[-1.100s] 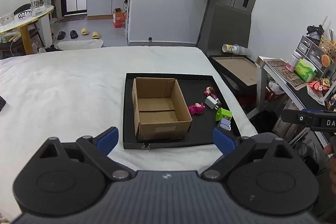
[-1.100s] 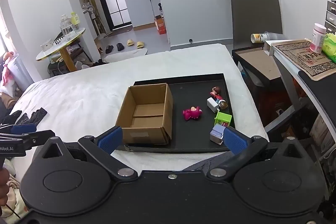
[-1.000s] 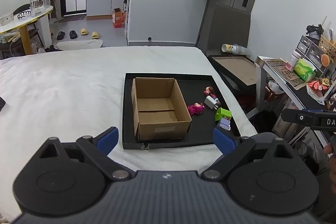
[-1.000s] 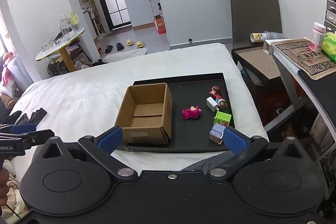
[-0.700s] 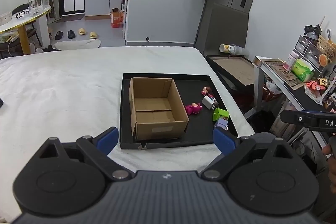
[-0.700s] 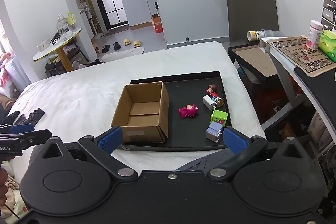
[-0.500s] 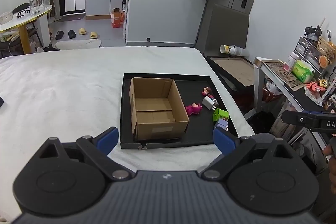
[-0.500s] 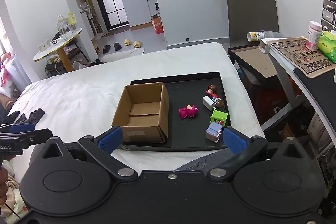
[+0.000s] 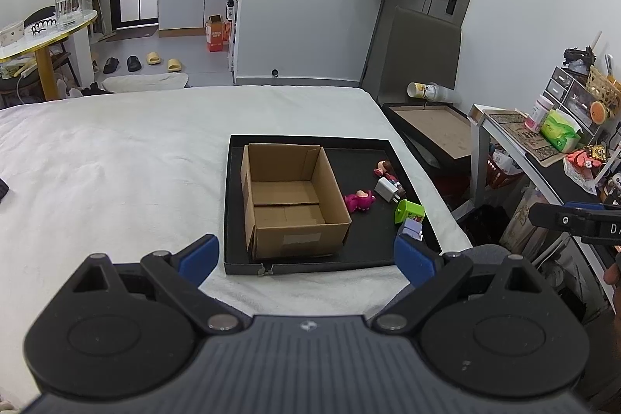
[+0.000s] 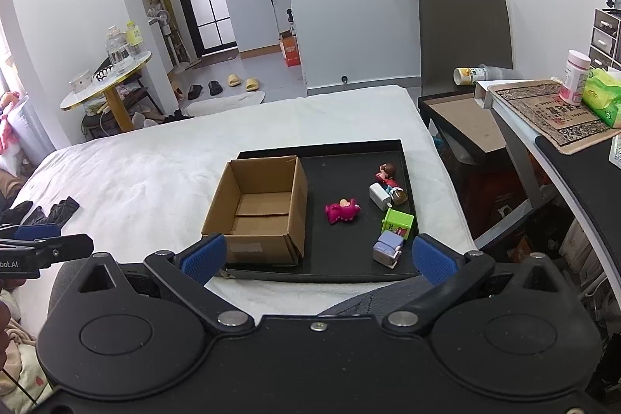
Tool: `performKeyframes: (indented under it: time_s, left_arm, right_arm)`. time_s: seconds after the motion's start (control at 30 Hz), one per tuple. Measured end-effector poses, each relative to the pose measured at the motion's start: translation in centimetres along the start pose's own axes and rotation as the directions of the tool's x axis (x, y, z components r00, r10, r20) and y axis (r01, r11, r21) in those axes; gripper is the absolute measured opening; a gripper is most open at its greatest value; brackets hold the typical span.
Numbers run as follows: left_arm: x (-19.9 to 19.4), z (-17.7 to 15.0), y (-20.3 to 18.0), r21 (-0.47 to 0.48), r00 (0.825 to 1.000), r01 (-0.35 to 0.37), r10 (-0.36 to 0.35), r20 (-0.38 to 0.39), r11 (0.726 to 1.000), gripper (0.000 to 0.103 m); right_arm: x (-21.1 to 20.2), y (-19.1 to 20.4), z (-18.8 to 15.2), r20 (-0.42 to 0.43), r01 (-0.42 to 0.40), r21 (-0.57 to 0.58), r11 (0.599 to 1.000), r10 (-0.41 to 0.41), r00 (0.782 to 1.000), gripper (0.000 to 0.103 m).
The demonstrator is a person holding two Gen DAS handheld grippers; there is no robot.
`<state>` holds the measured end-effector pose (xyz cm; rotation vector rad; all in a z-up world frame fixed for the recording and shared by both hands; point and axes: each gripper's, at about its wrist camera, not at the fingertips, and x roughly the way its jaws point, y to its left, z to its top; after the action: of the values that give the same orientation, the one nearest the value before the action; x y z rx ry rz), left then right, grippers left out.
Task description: Organize rigid objects
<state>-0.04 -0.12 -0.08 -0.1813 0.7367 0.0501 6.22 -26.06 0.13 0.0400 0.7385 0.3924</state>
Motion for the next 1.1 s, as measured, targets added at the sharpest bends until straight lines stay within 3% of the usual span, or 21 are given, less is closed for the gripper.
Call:
performKeyframes:
  time_s: [1.1]
  left_arm:
    - [0.13, -0.32, 0.12, 0.009, 1.000, 0.008, -0.008, -0.008, 1.000, 0.096]
  right_arm:
    - [0.01, -0.20, -0.17, -0.012, -0.002, 0.004, 1.000, 0.002, 1.000, 0.103]
